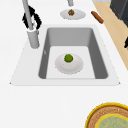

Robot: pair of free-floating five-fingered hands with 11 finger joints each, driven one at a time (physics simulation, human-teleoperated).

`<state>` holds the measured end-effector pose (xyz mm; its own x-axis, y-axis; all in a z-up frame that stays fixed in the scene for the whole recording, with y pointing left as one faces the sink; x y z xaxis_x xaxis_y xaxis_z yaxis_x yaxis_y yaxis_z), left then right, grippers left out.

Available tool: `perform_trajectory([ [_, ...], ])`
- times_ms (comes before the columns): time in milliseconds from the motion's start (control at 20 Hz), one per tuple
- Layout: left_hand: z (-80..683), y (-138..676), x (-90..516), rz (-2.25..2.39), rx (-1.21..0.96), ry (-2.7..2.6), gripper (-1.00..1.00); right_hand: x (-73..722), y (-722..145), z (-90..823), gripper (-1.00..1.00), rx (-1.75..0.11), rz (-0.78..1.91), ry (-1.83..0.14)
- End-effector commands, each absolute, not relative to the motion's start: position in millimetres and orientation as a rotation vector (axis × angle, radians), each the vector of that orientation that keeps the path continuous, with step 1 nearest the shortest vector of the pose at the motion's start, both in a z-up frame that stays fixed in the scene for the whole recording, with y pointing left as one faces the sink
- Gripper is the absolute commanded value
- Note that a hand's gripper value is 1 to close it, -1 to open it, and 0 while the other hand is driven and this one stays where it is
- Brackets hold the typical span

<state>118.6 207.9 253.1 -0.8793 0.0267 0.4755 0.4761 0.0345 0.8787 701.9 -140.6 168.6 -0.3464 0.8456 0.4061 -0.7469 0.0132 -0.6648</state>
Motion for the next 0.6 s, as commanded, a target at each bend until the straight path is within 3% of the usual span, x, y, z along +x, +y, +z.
perform_trajectory([
  [0, 253.1, 207.9, 118.6, -1.910, -0.511, -1.990, 0.00, 706.5, -121.8, 183.8, 1.00, -0.135, 1.620, -0.952],
  [550, 253.1, 207.9, 118.6, -1.910, -0.511, -1.990, 0.00, 700.4, -114.1, 180.4, 1.00, -0.148, 1.595, -0.917],
])
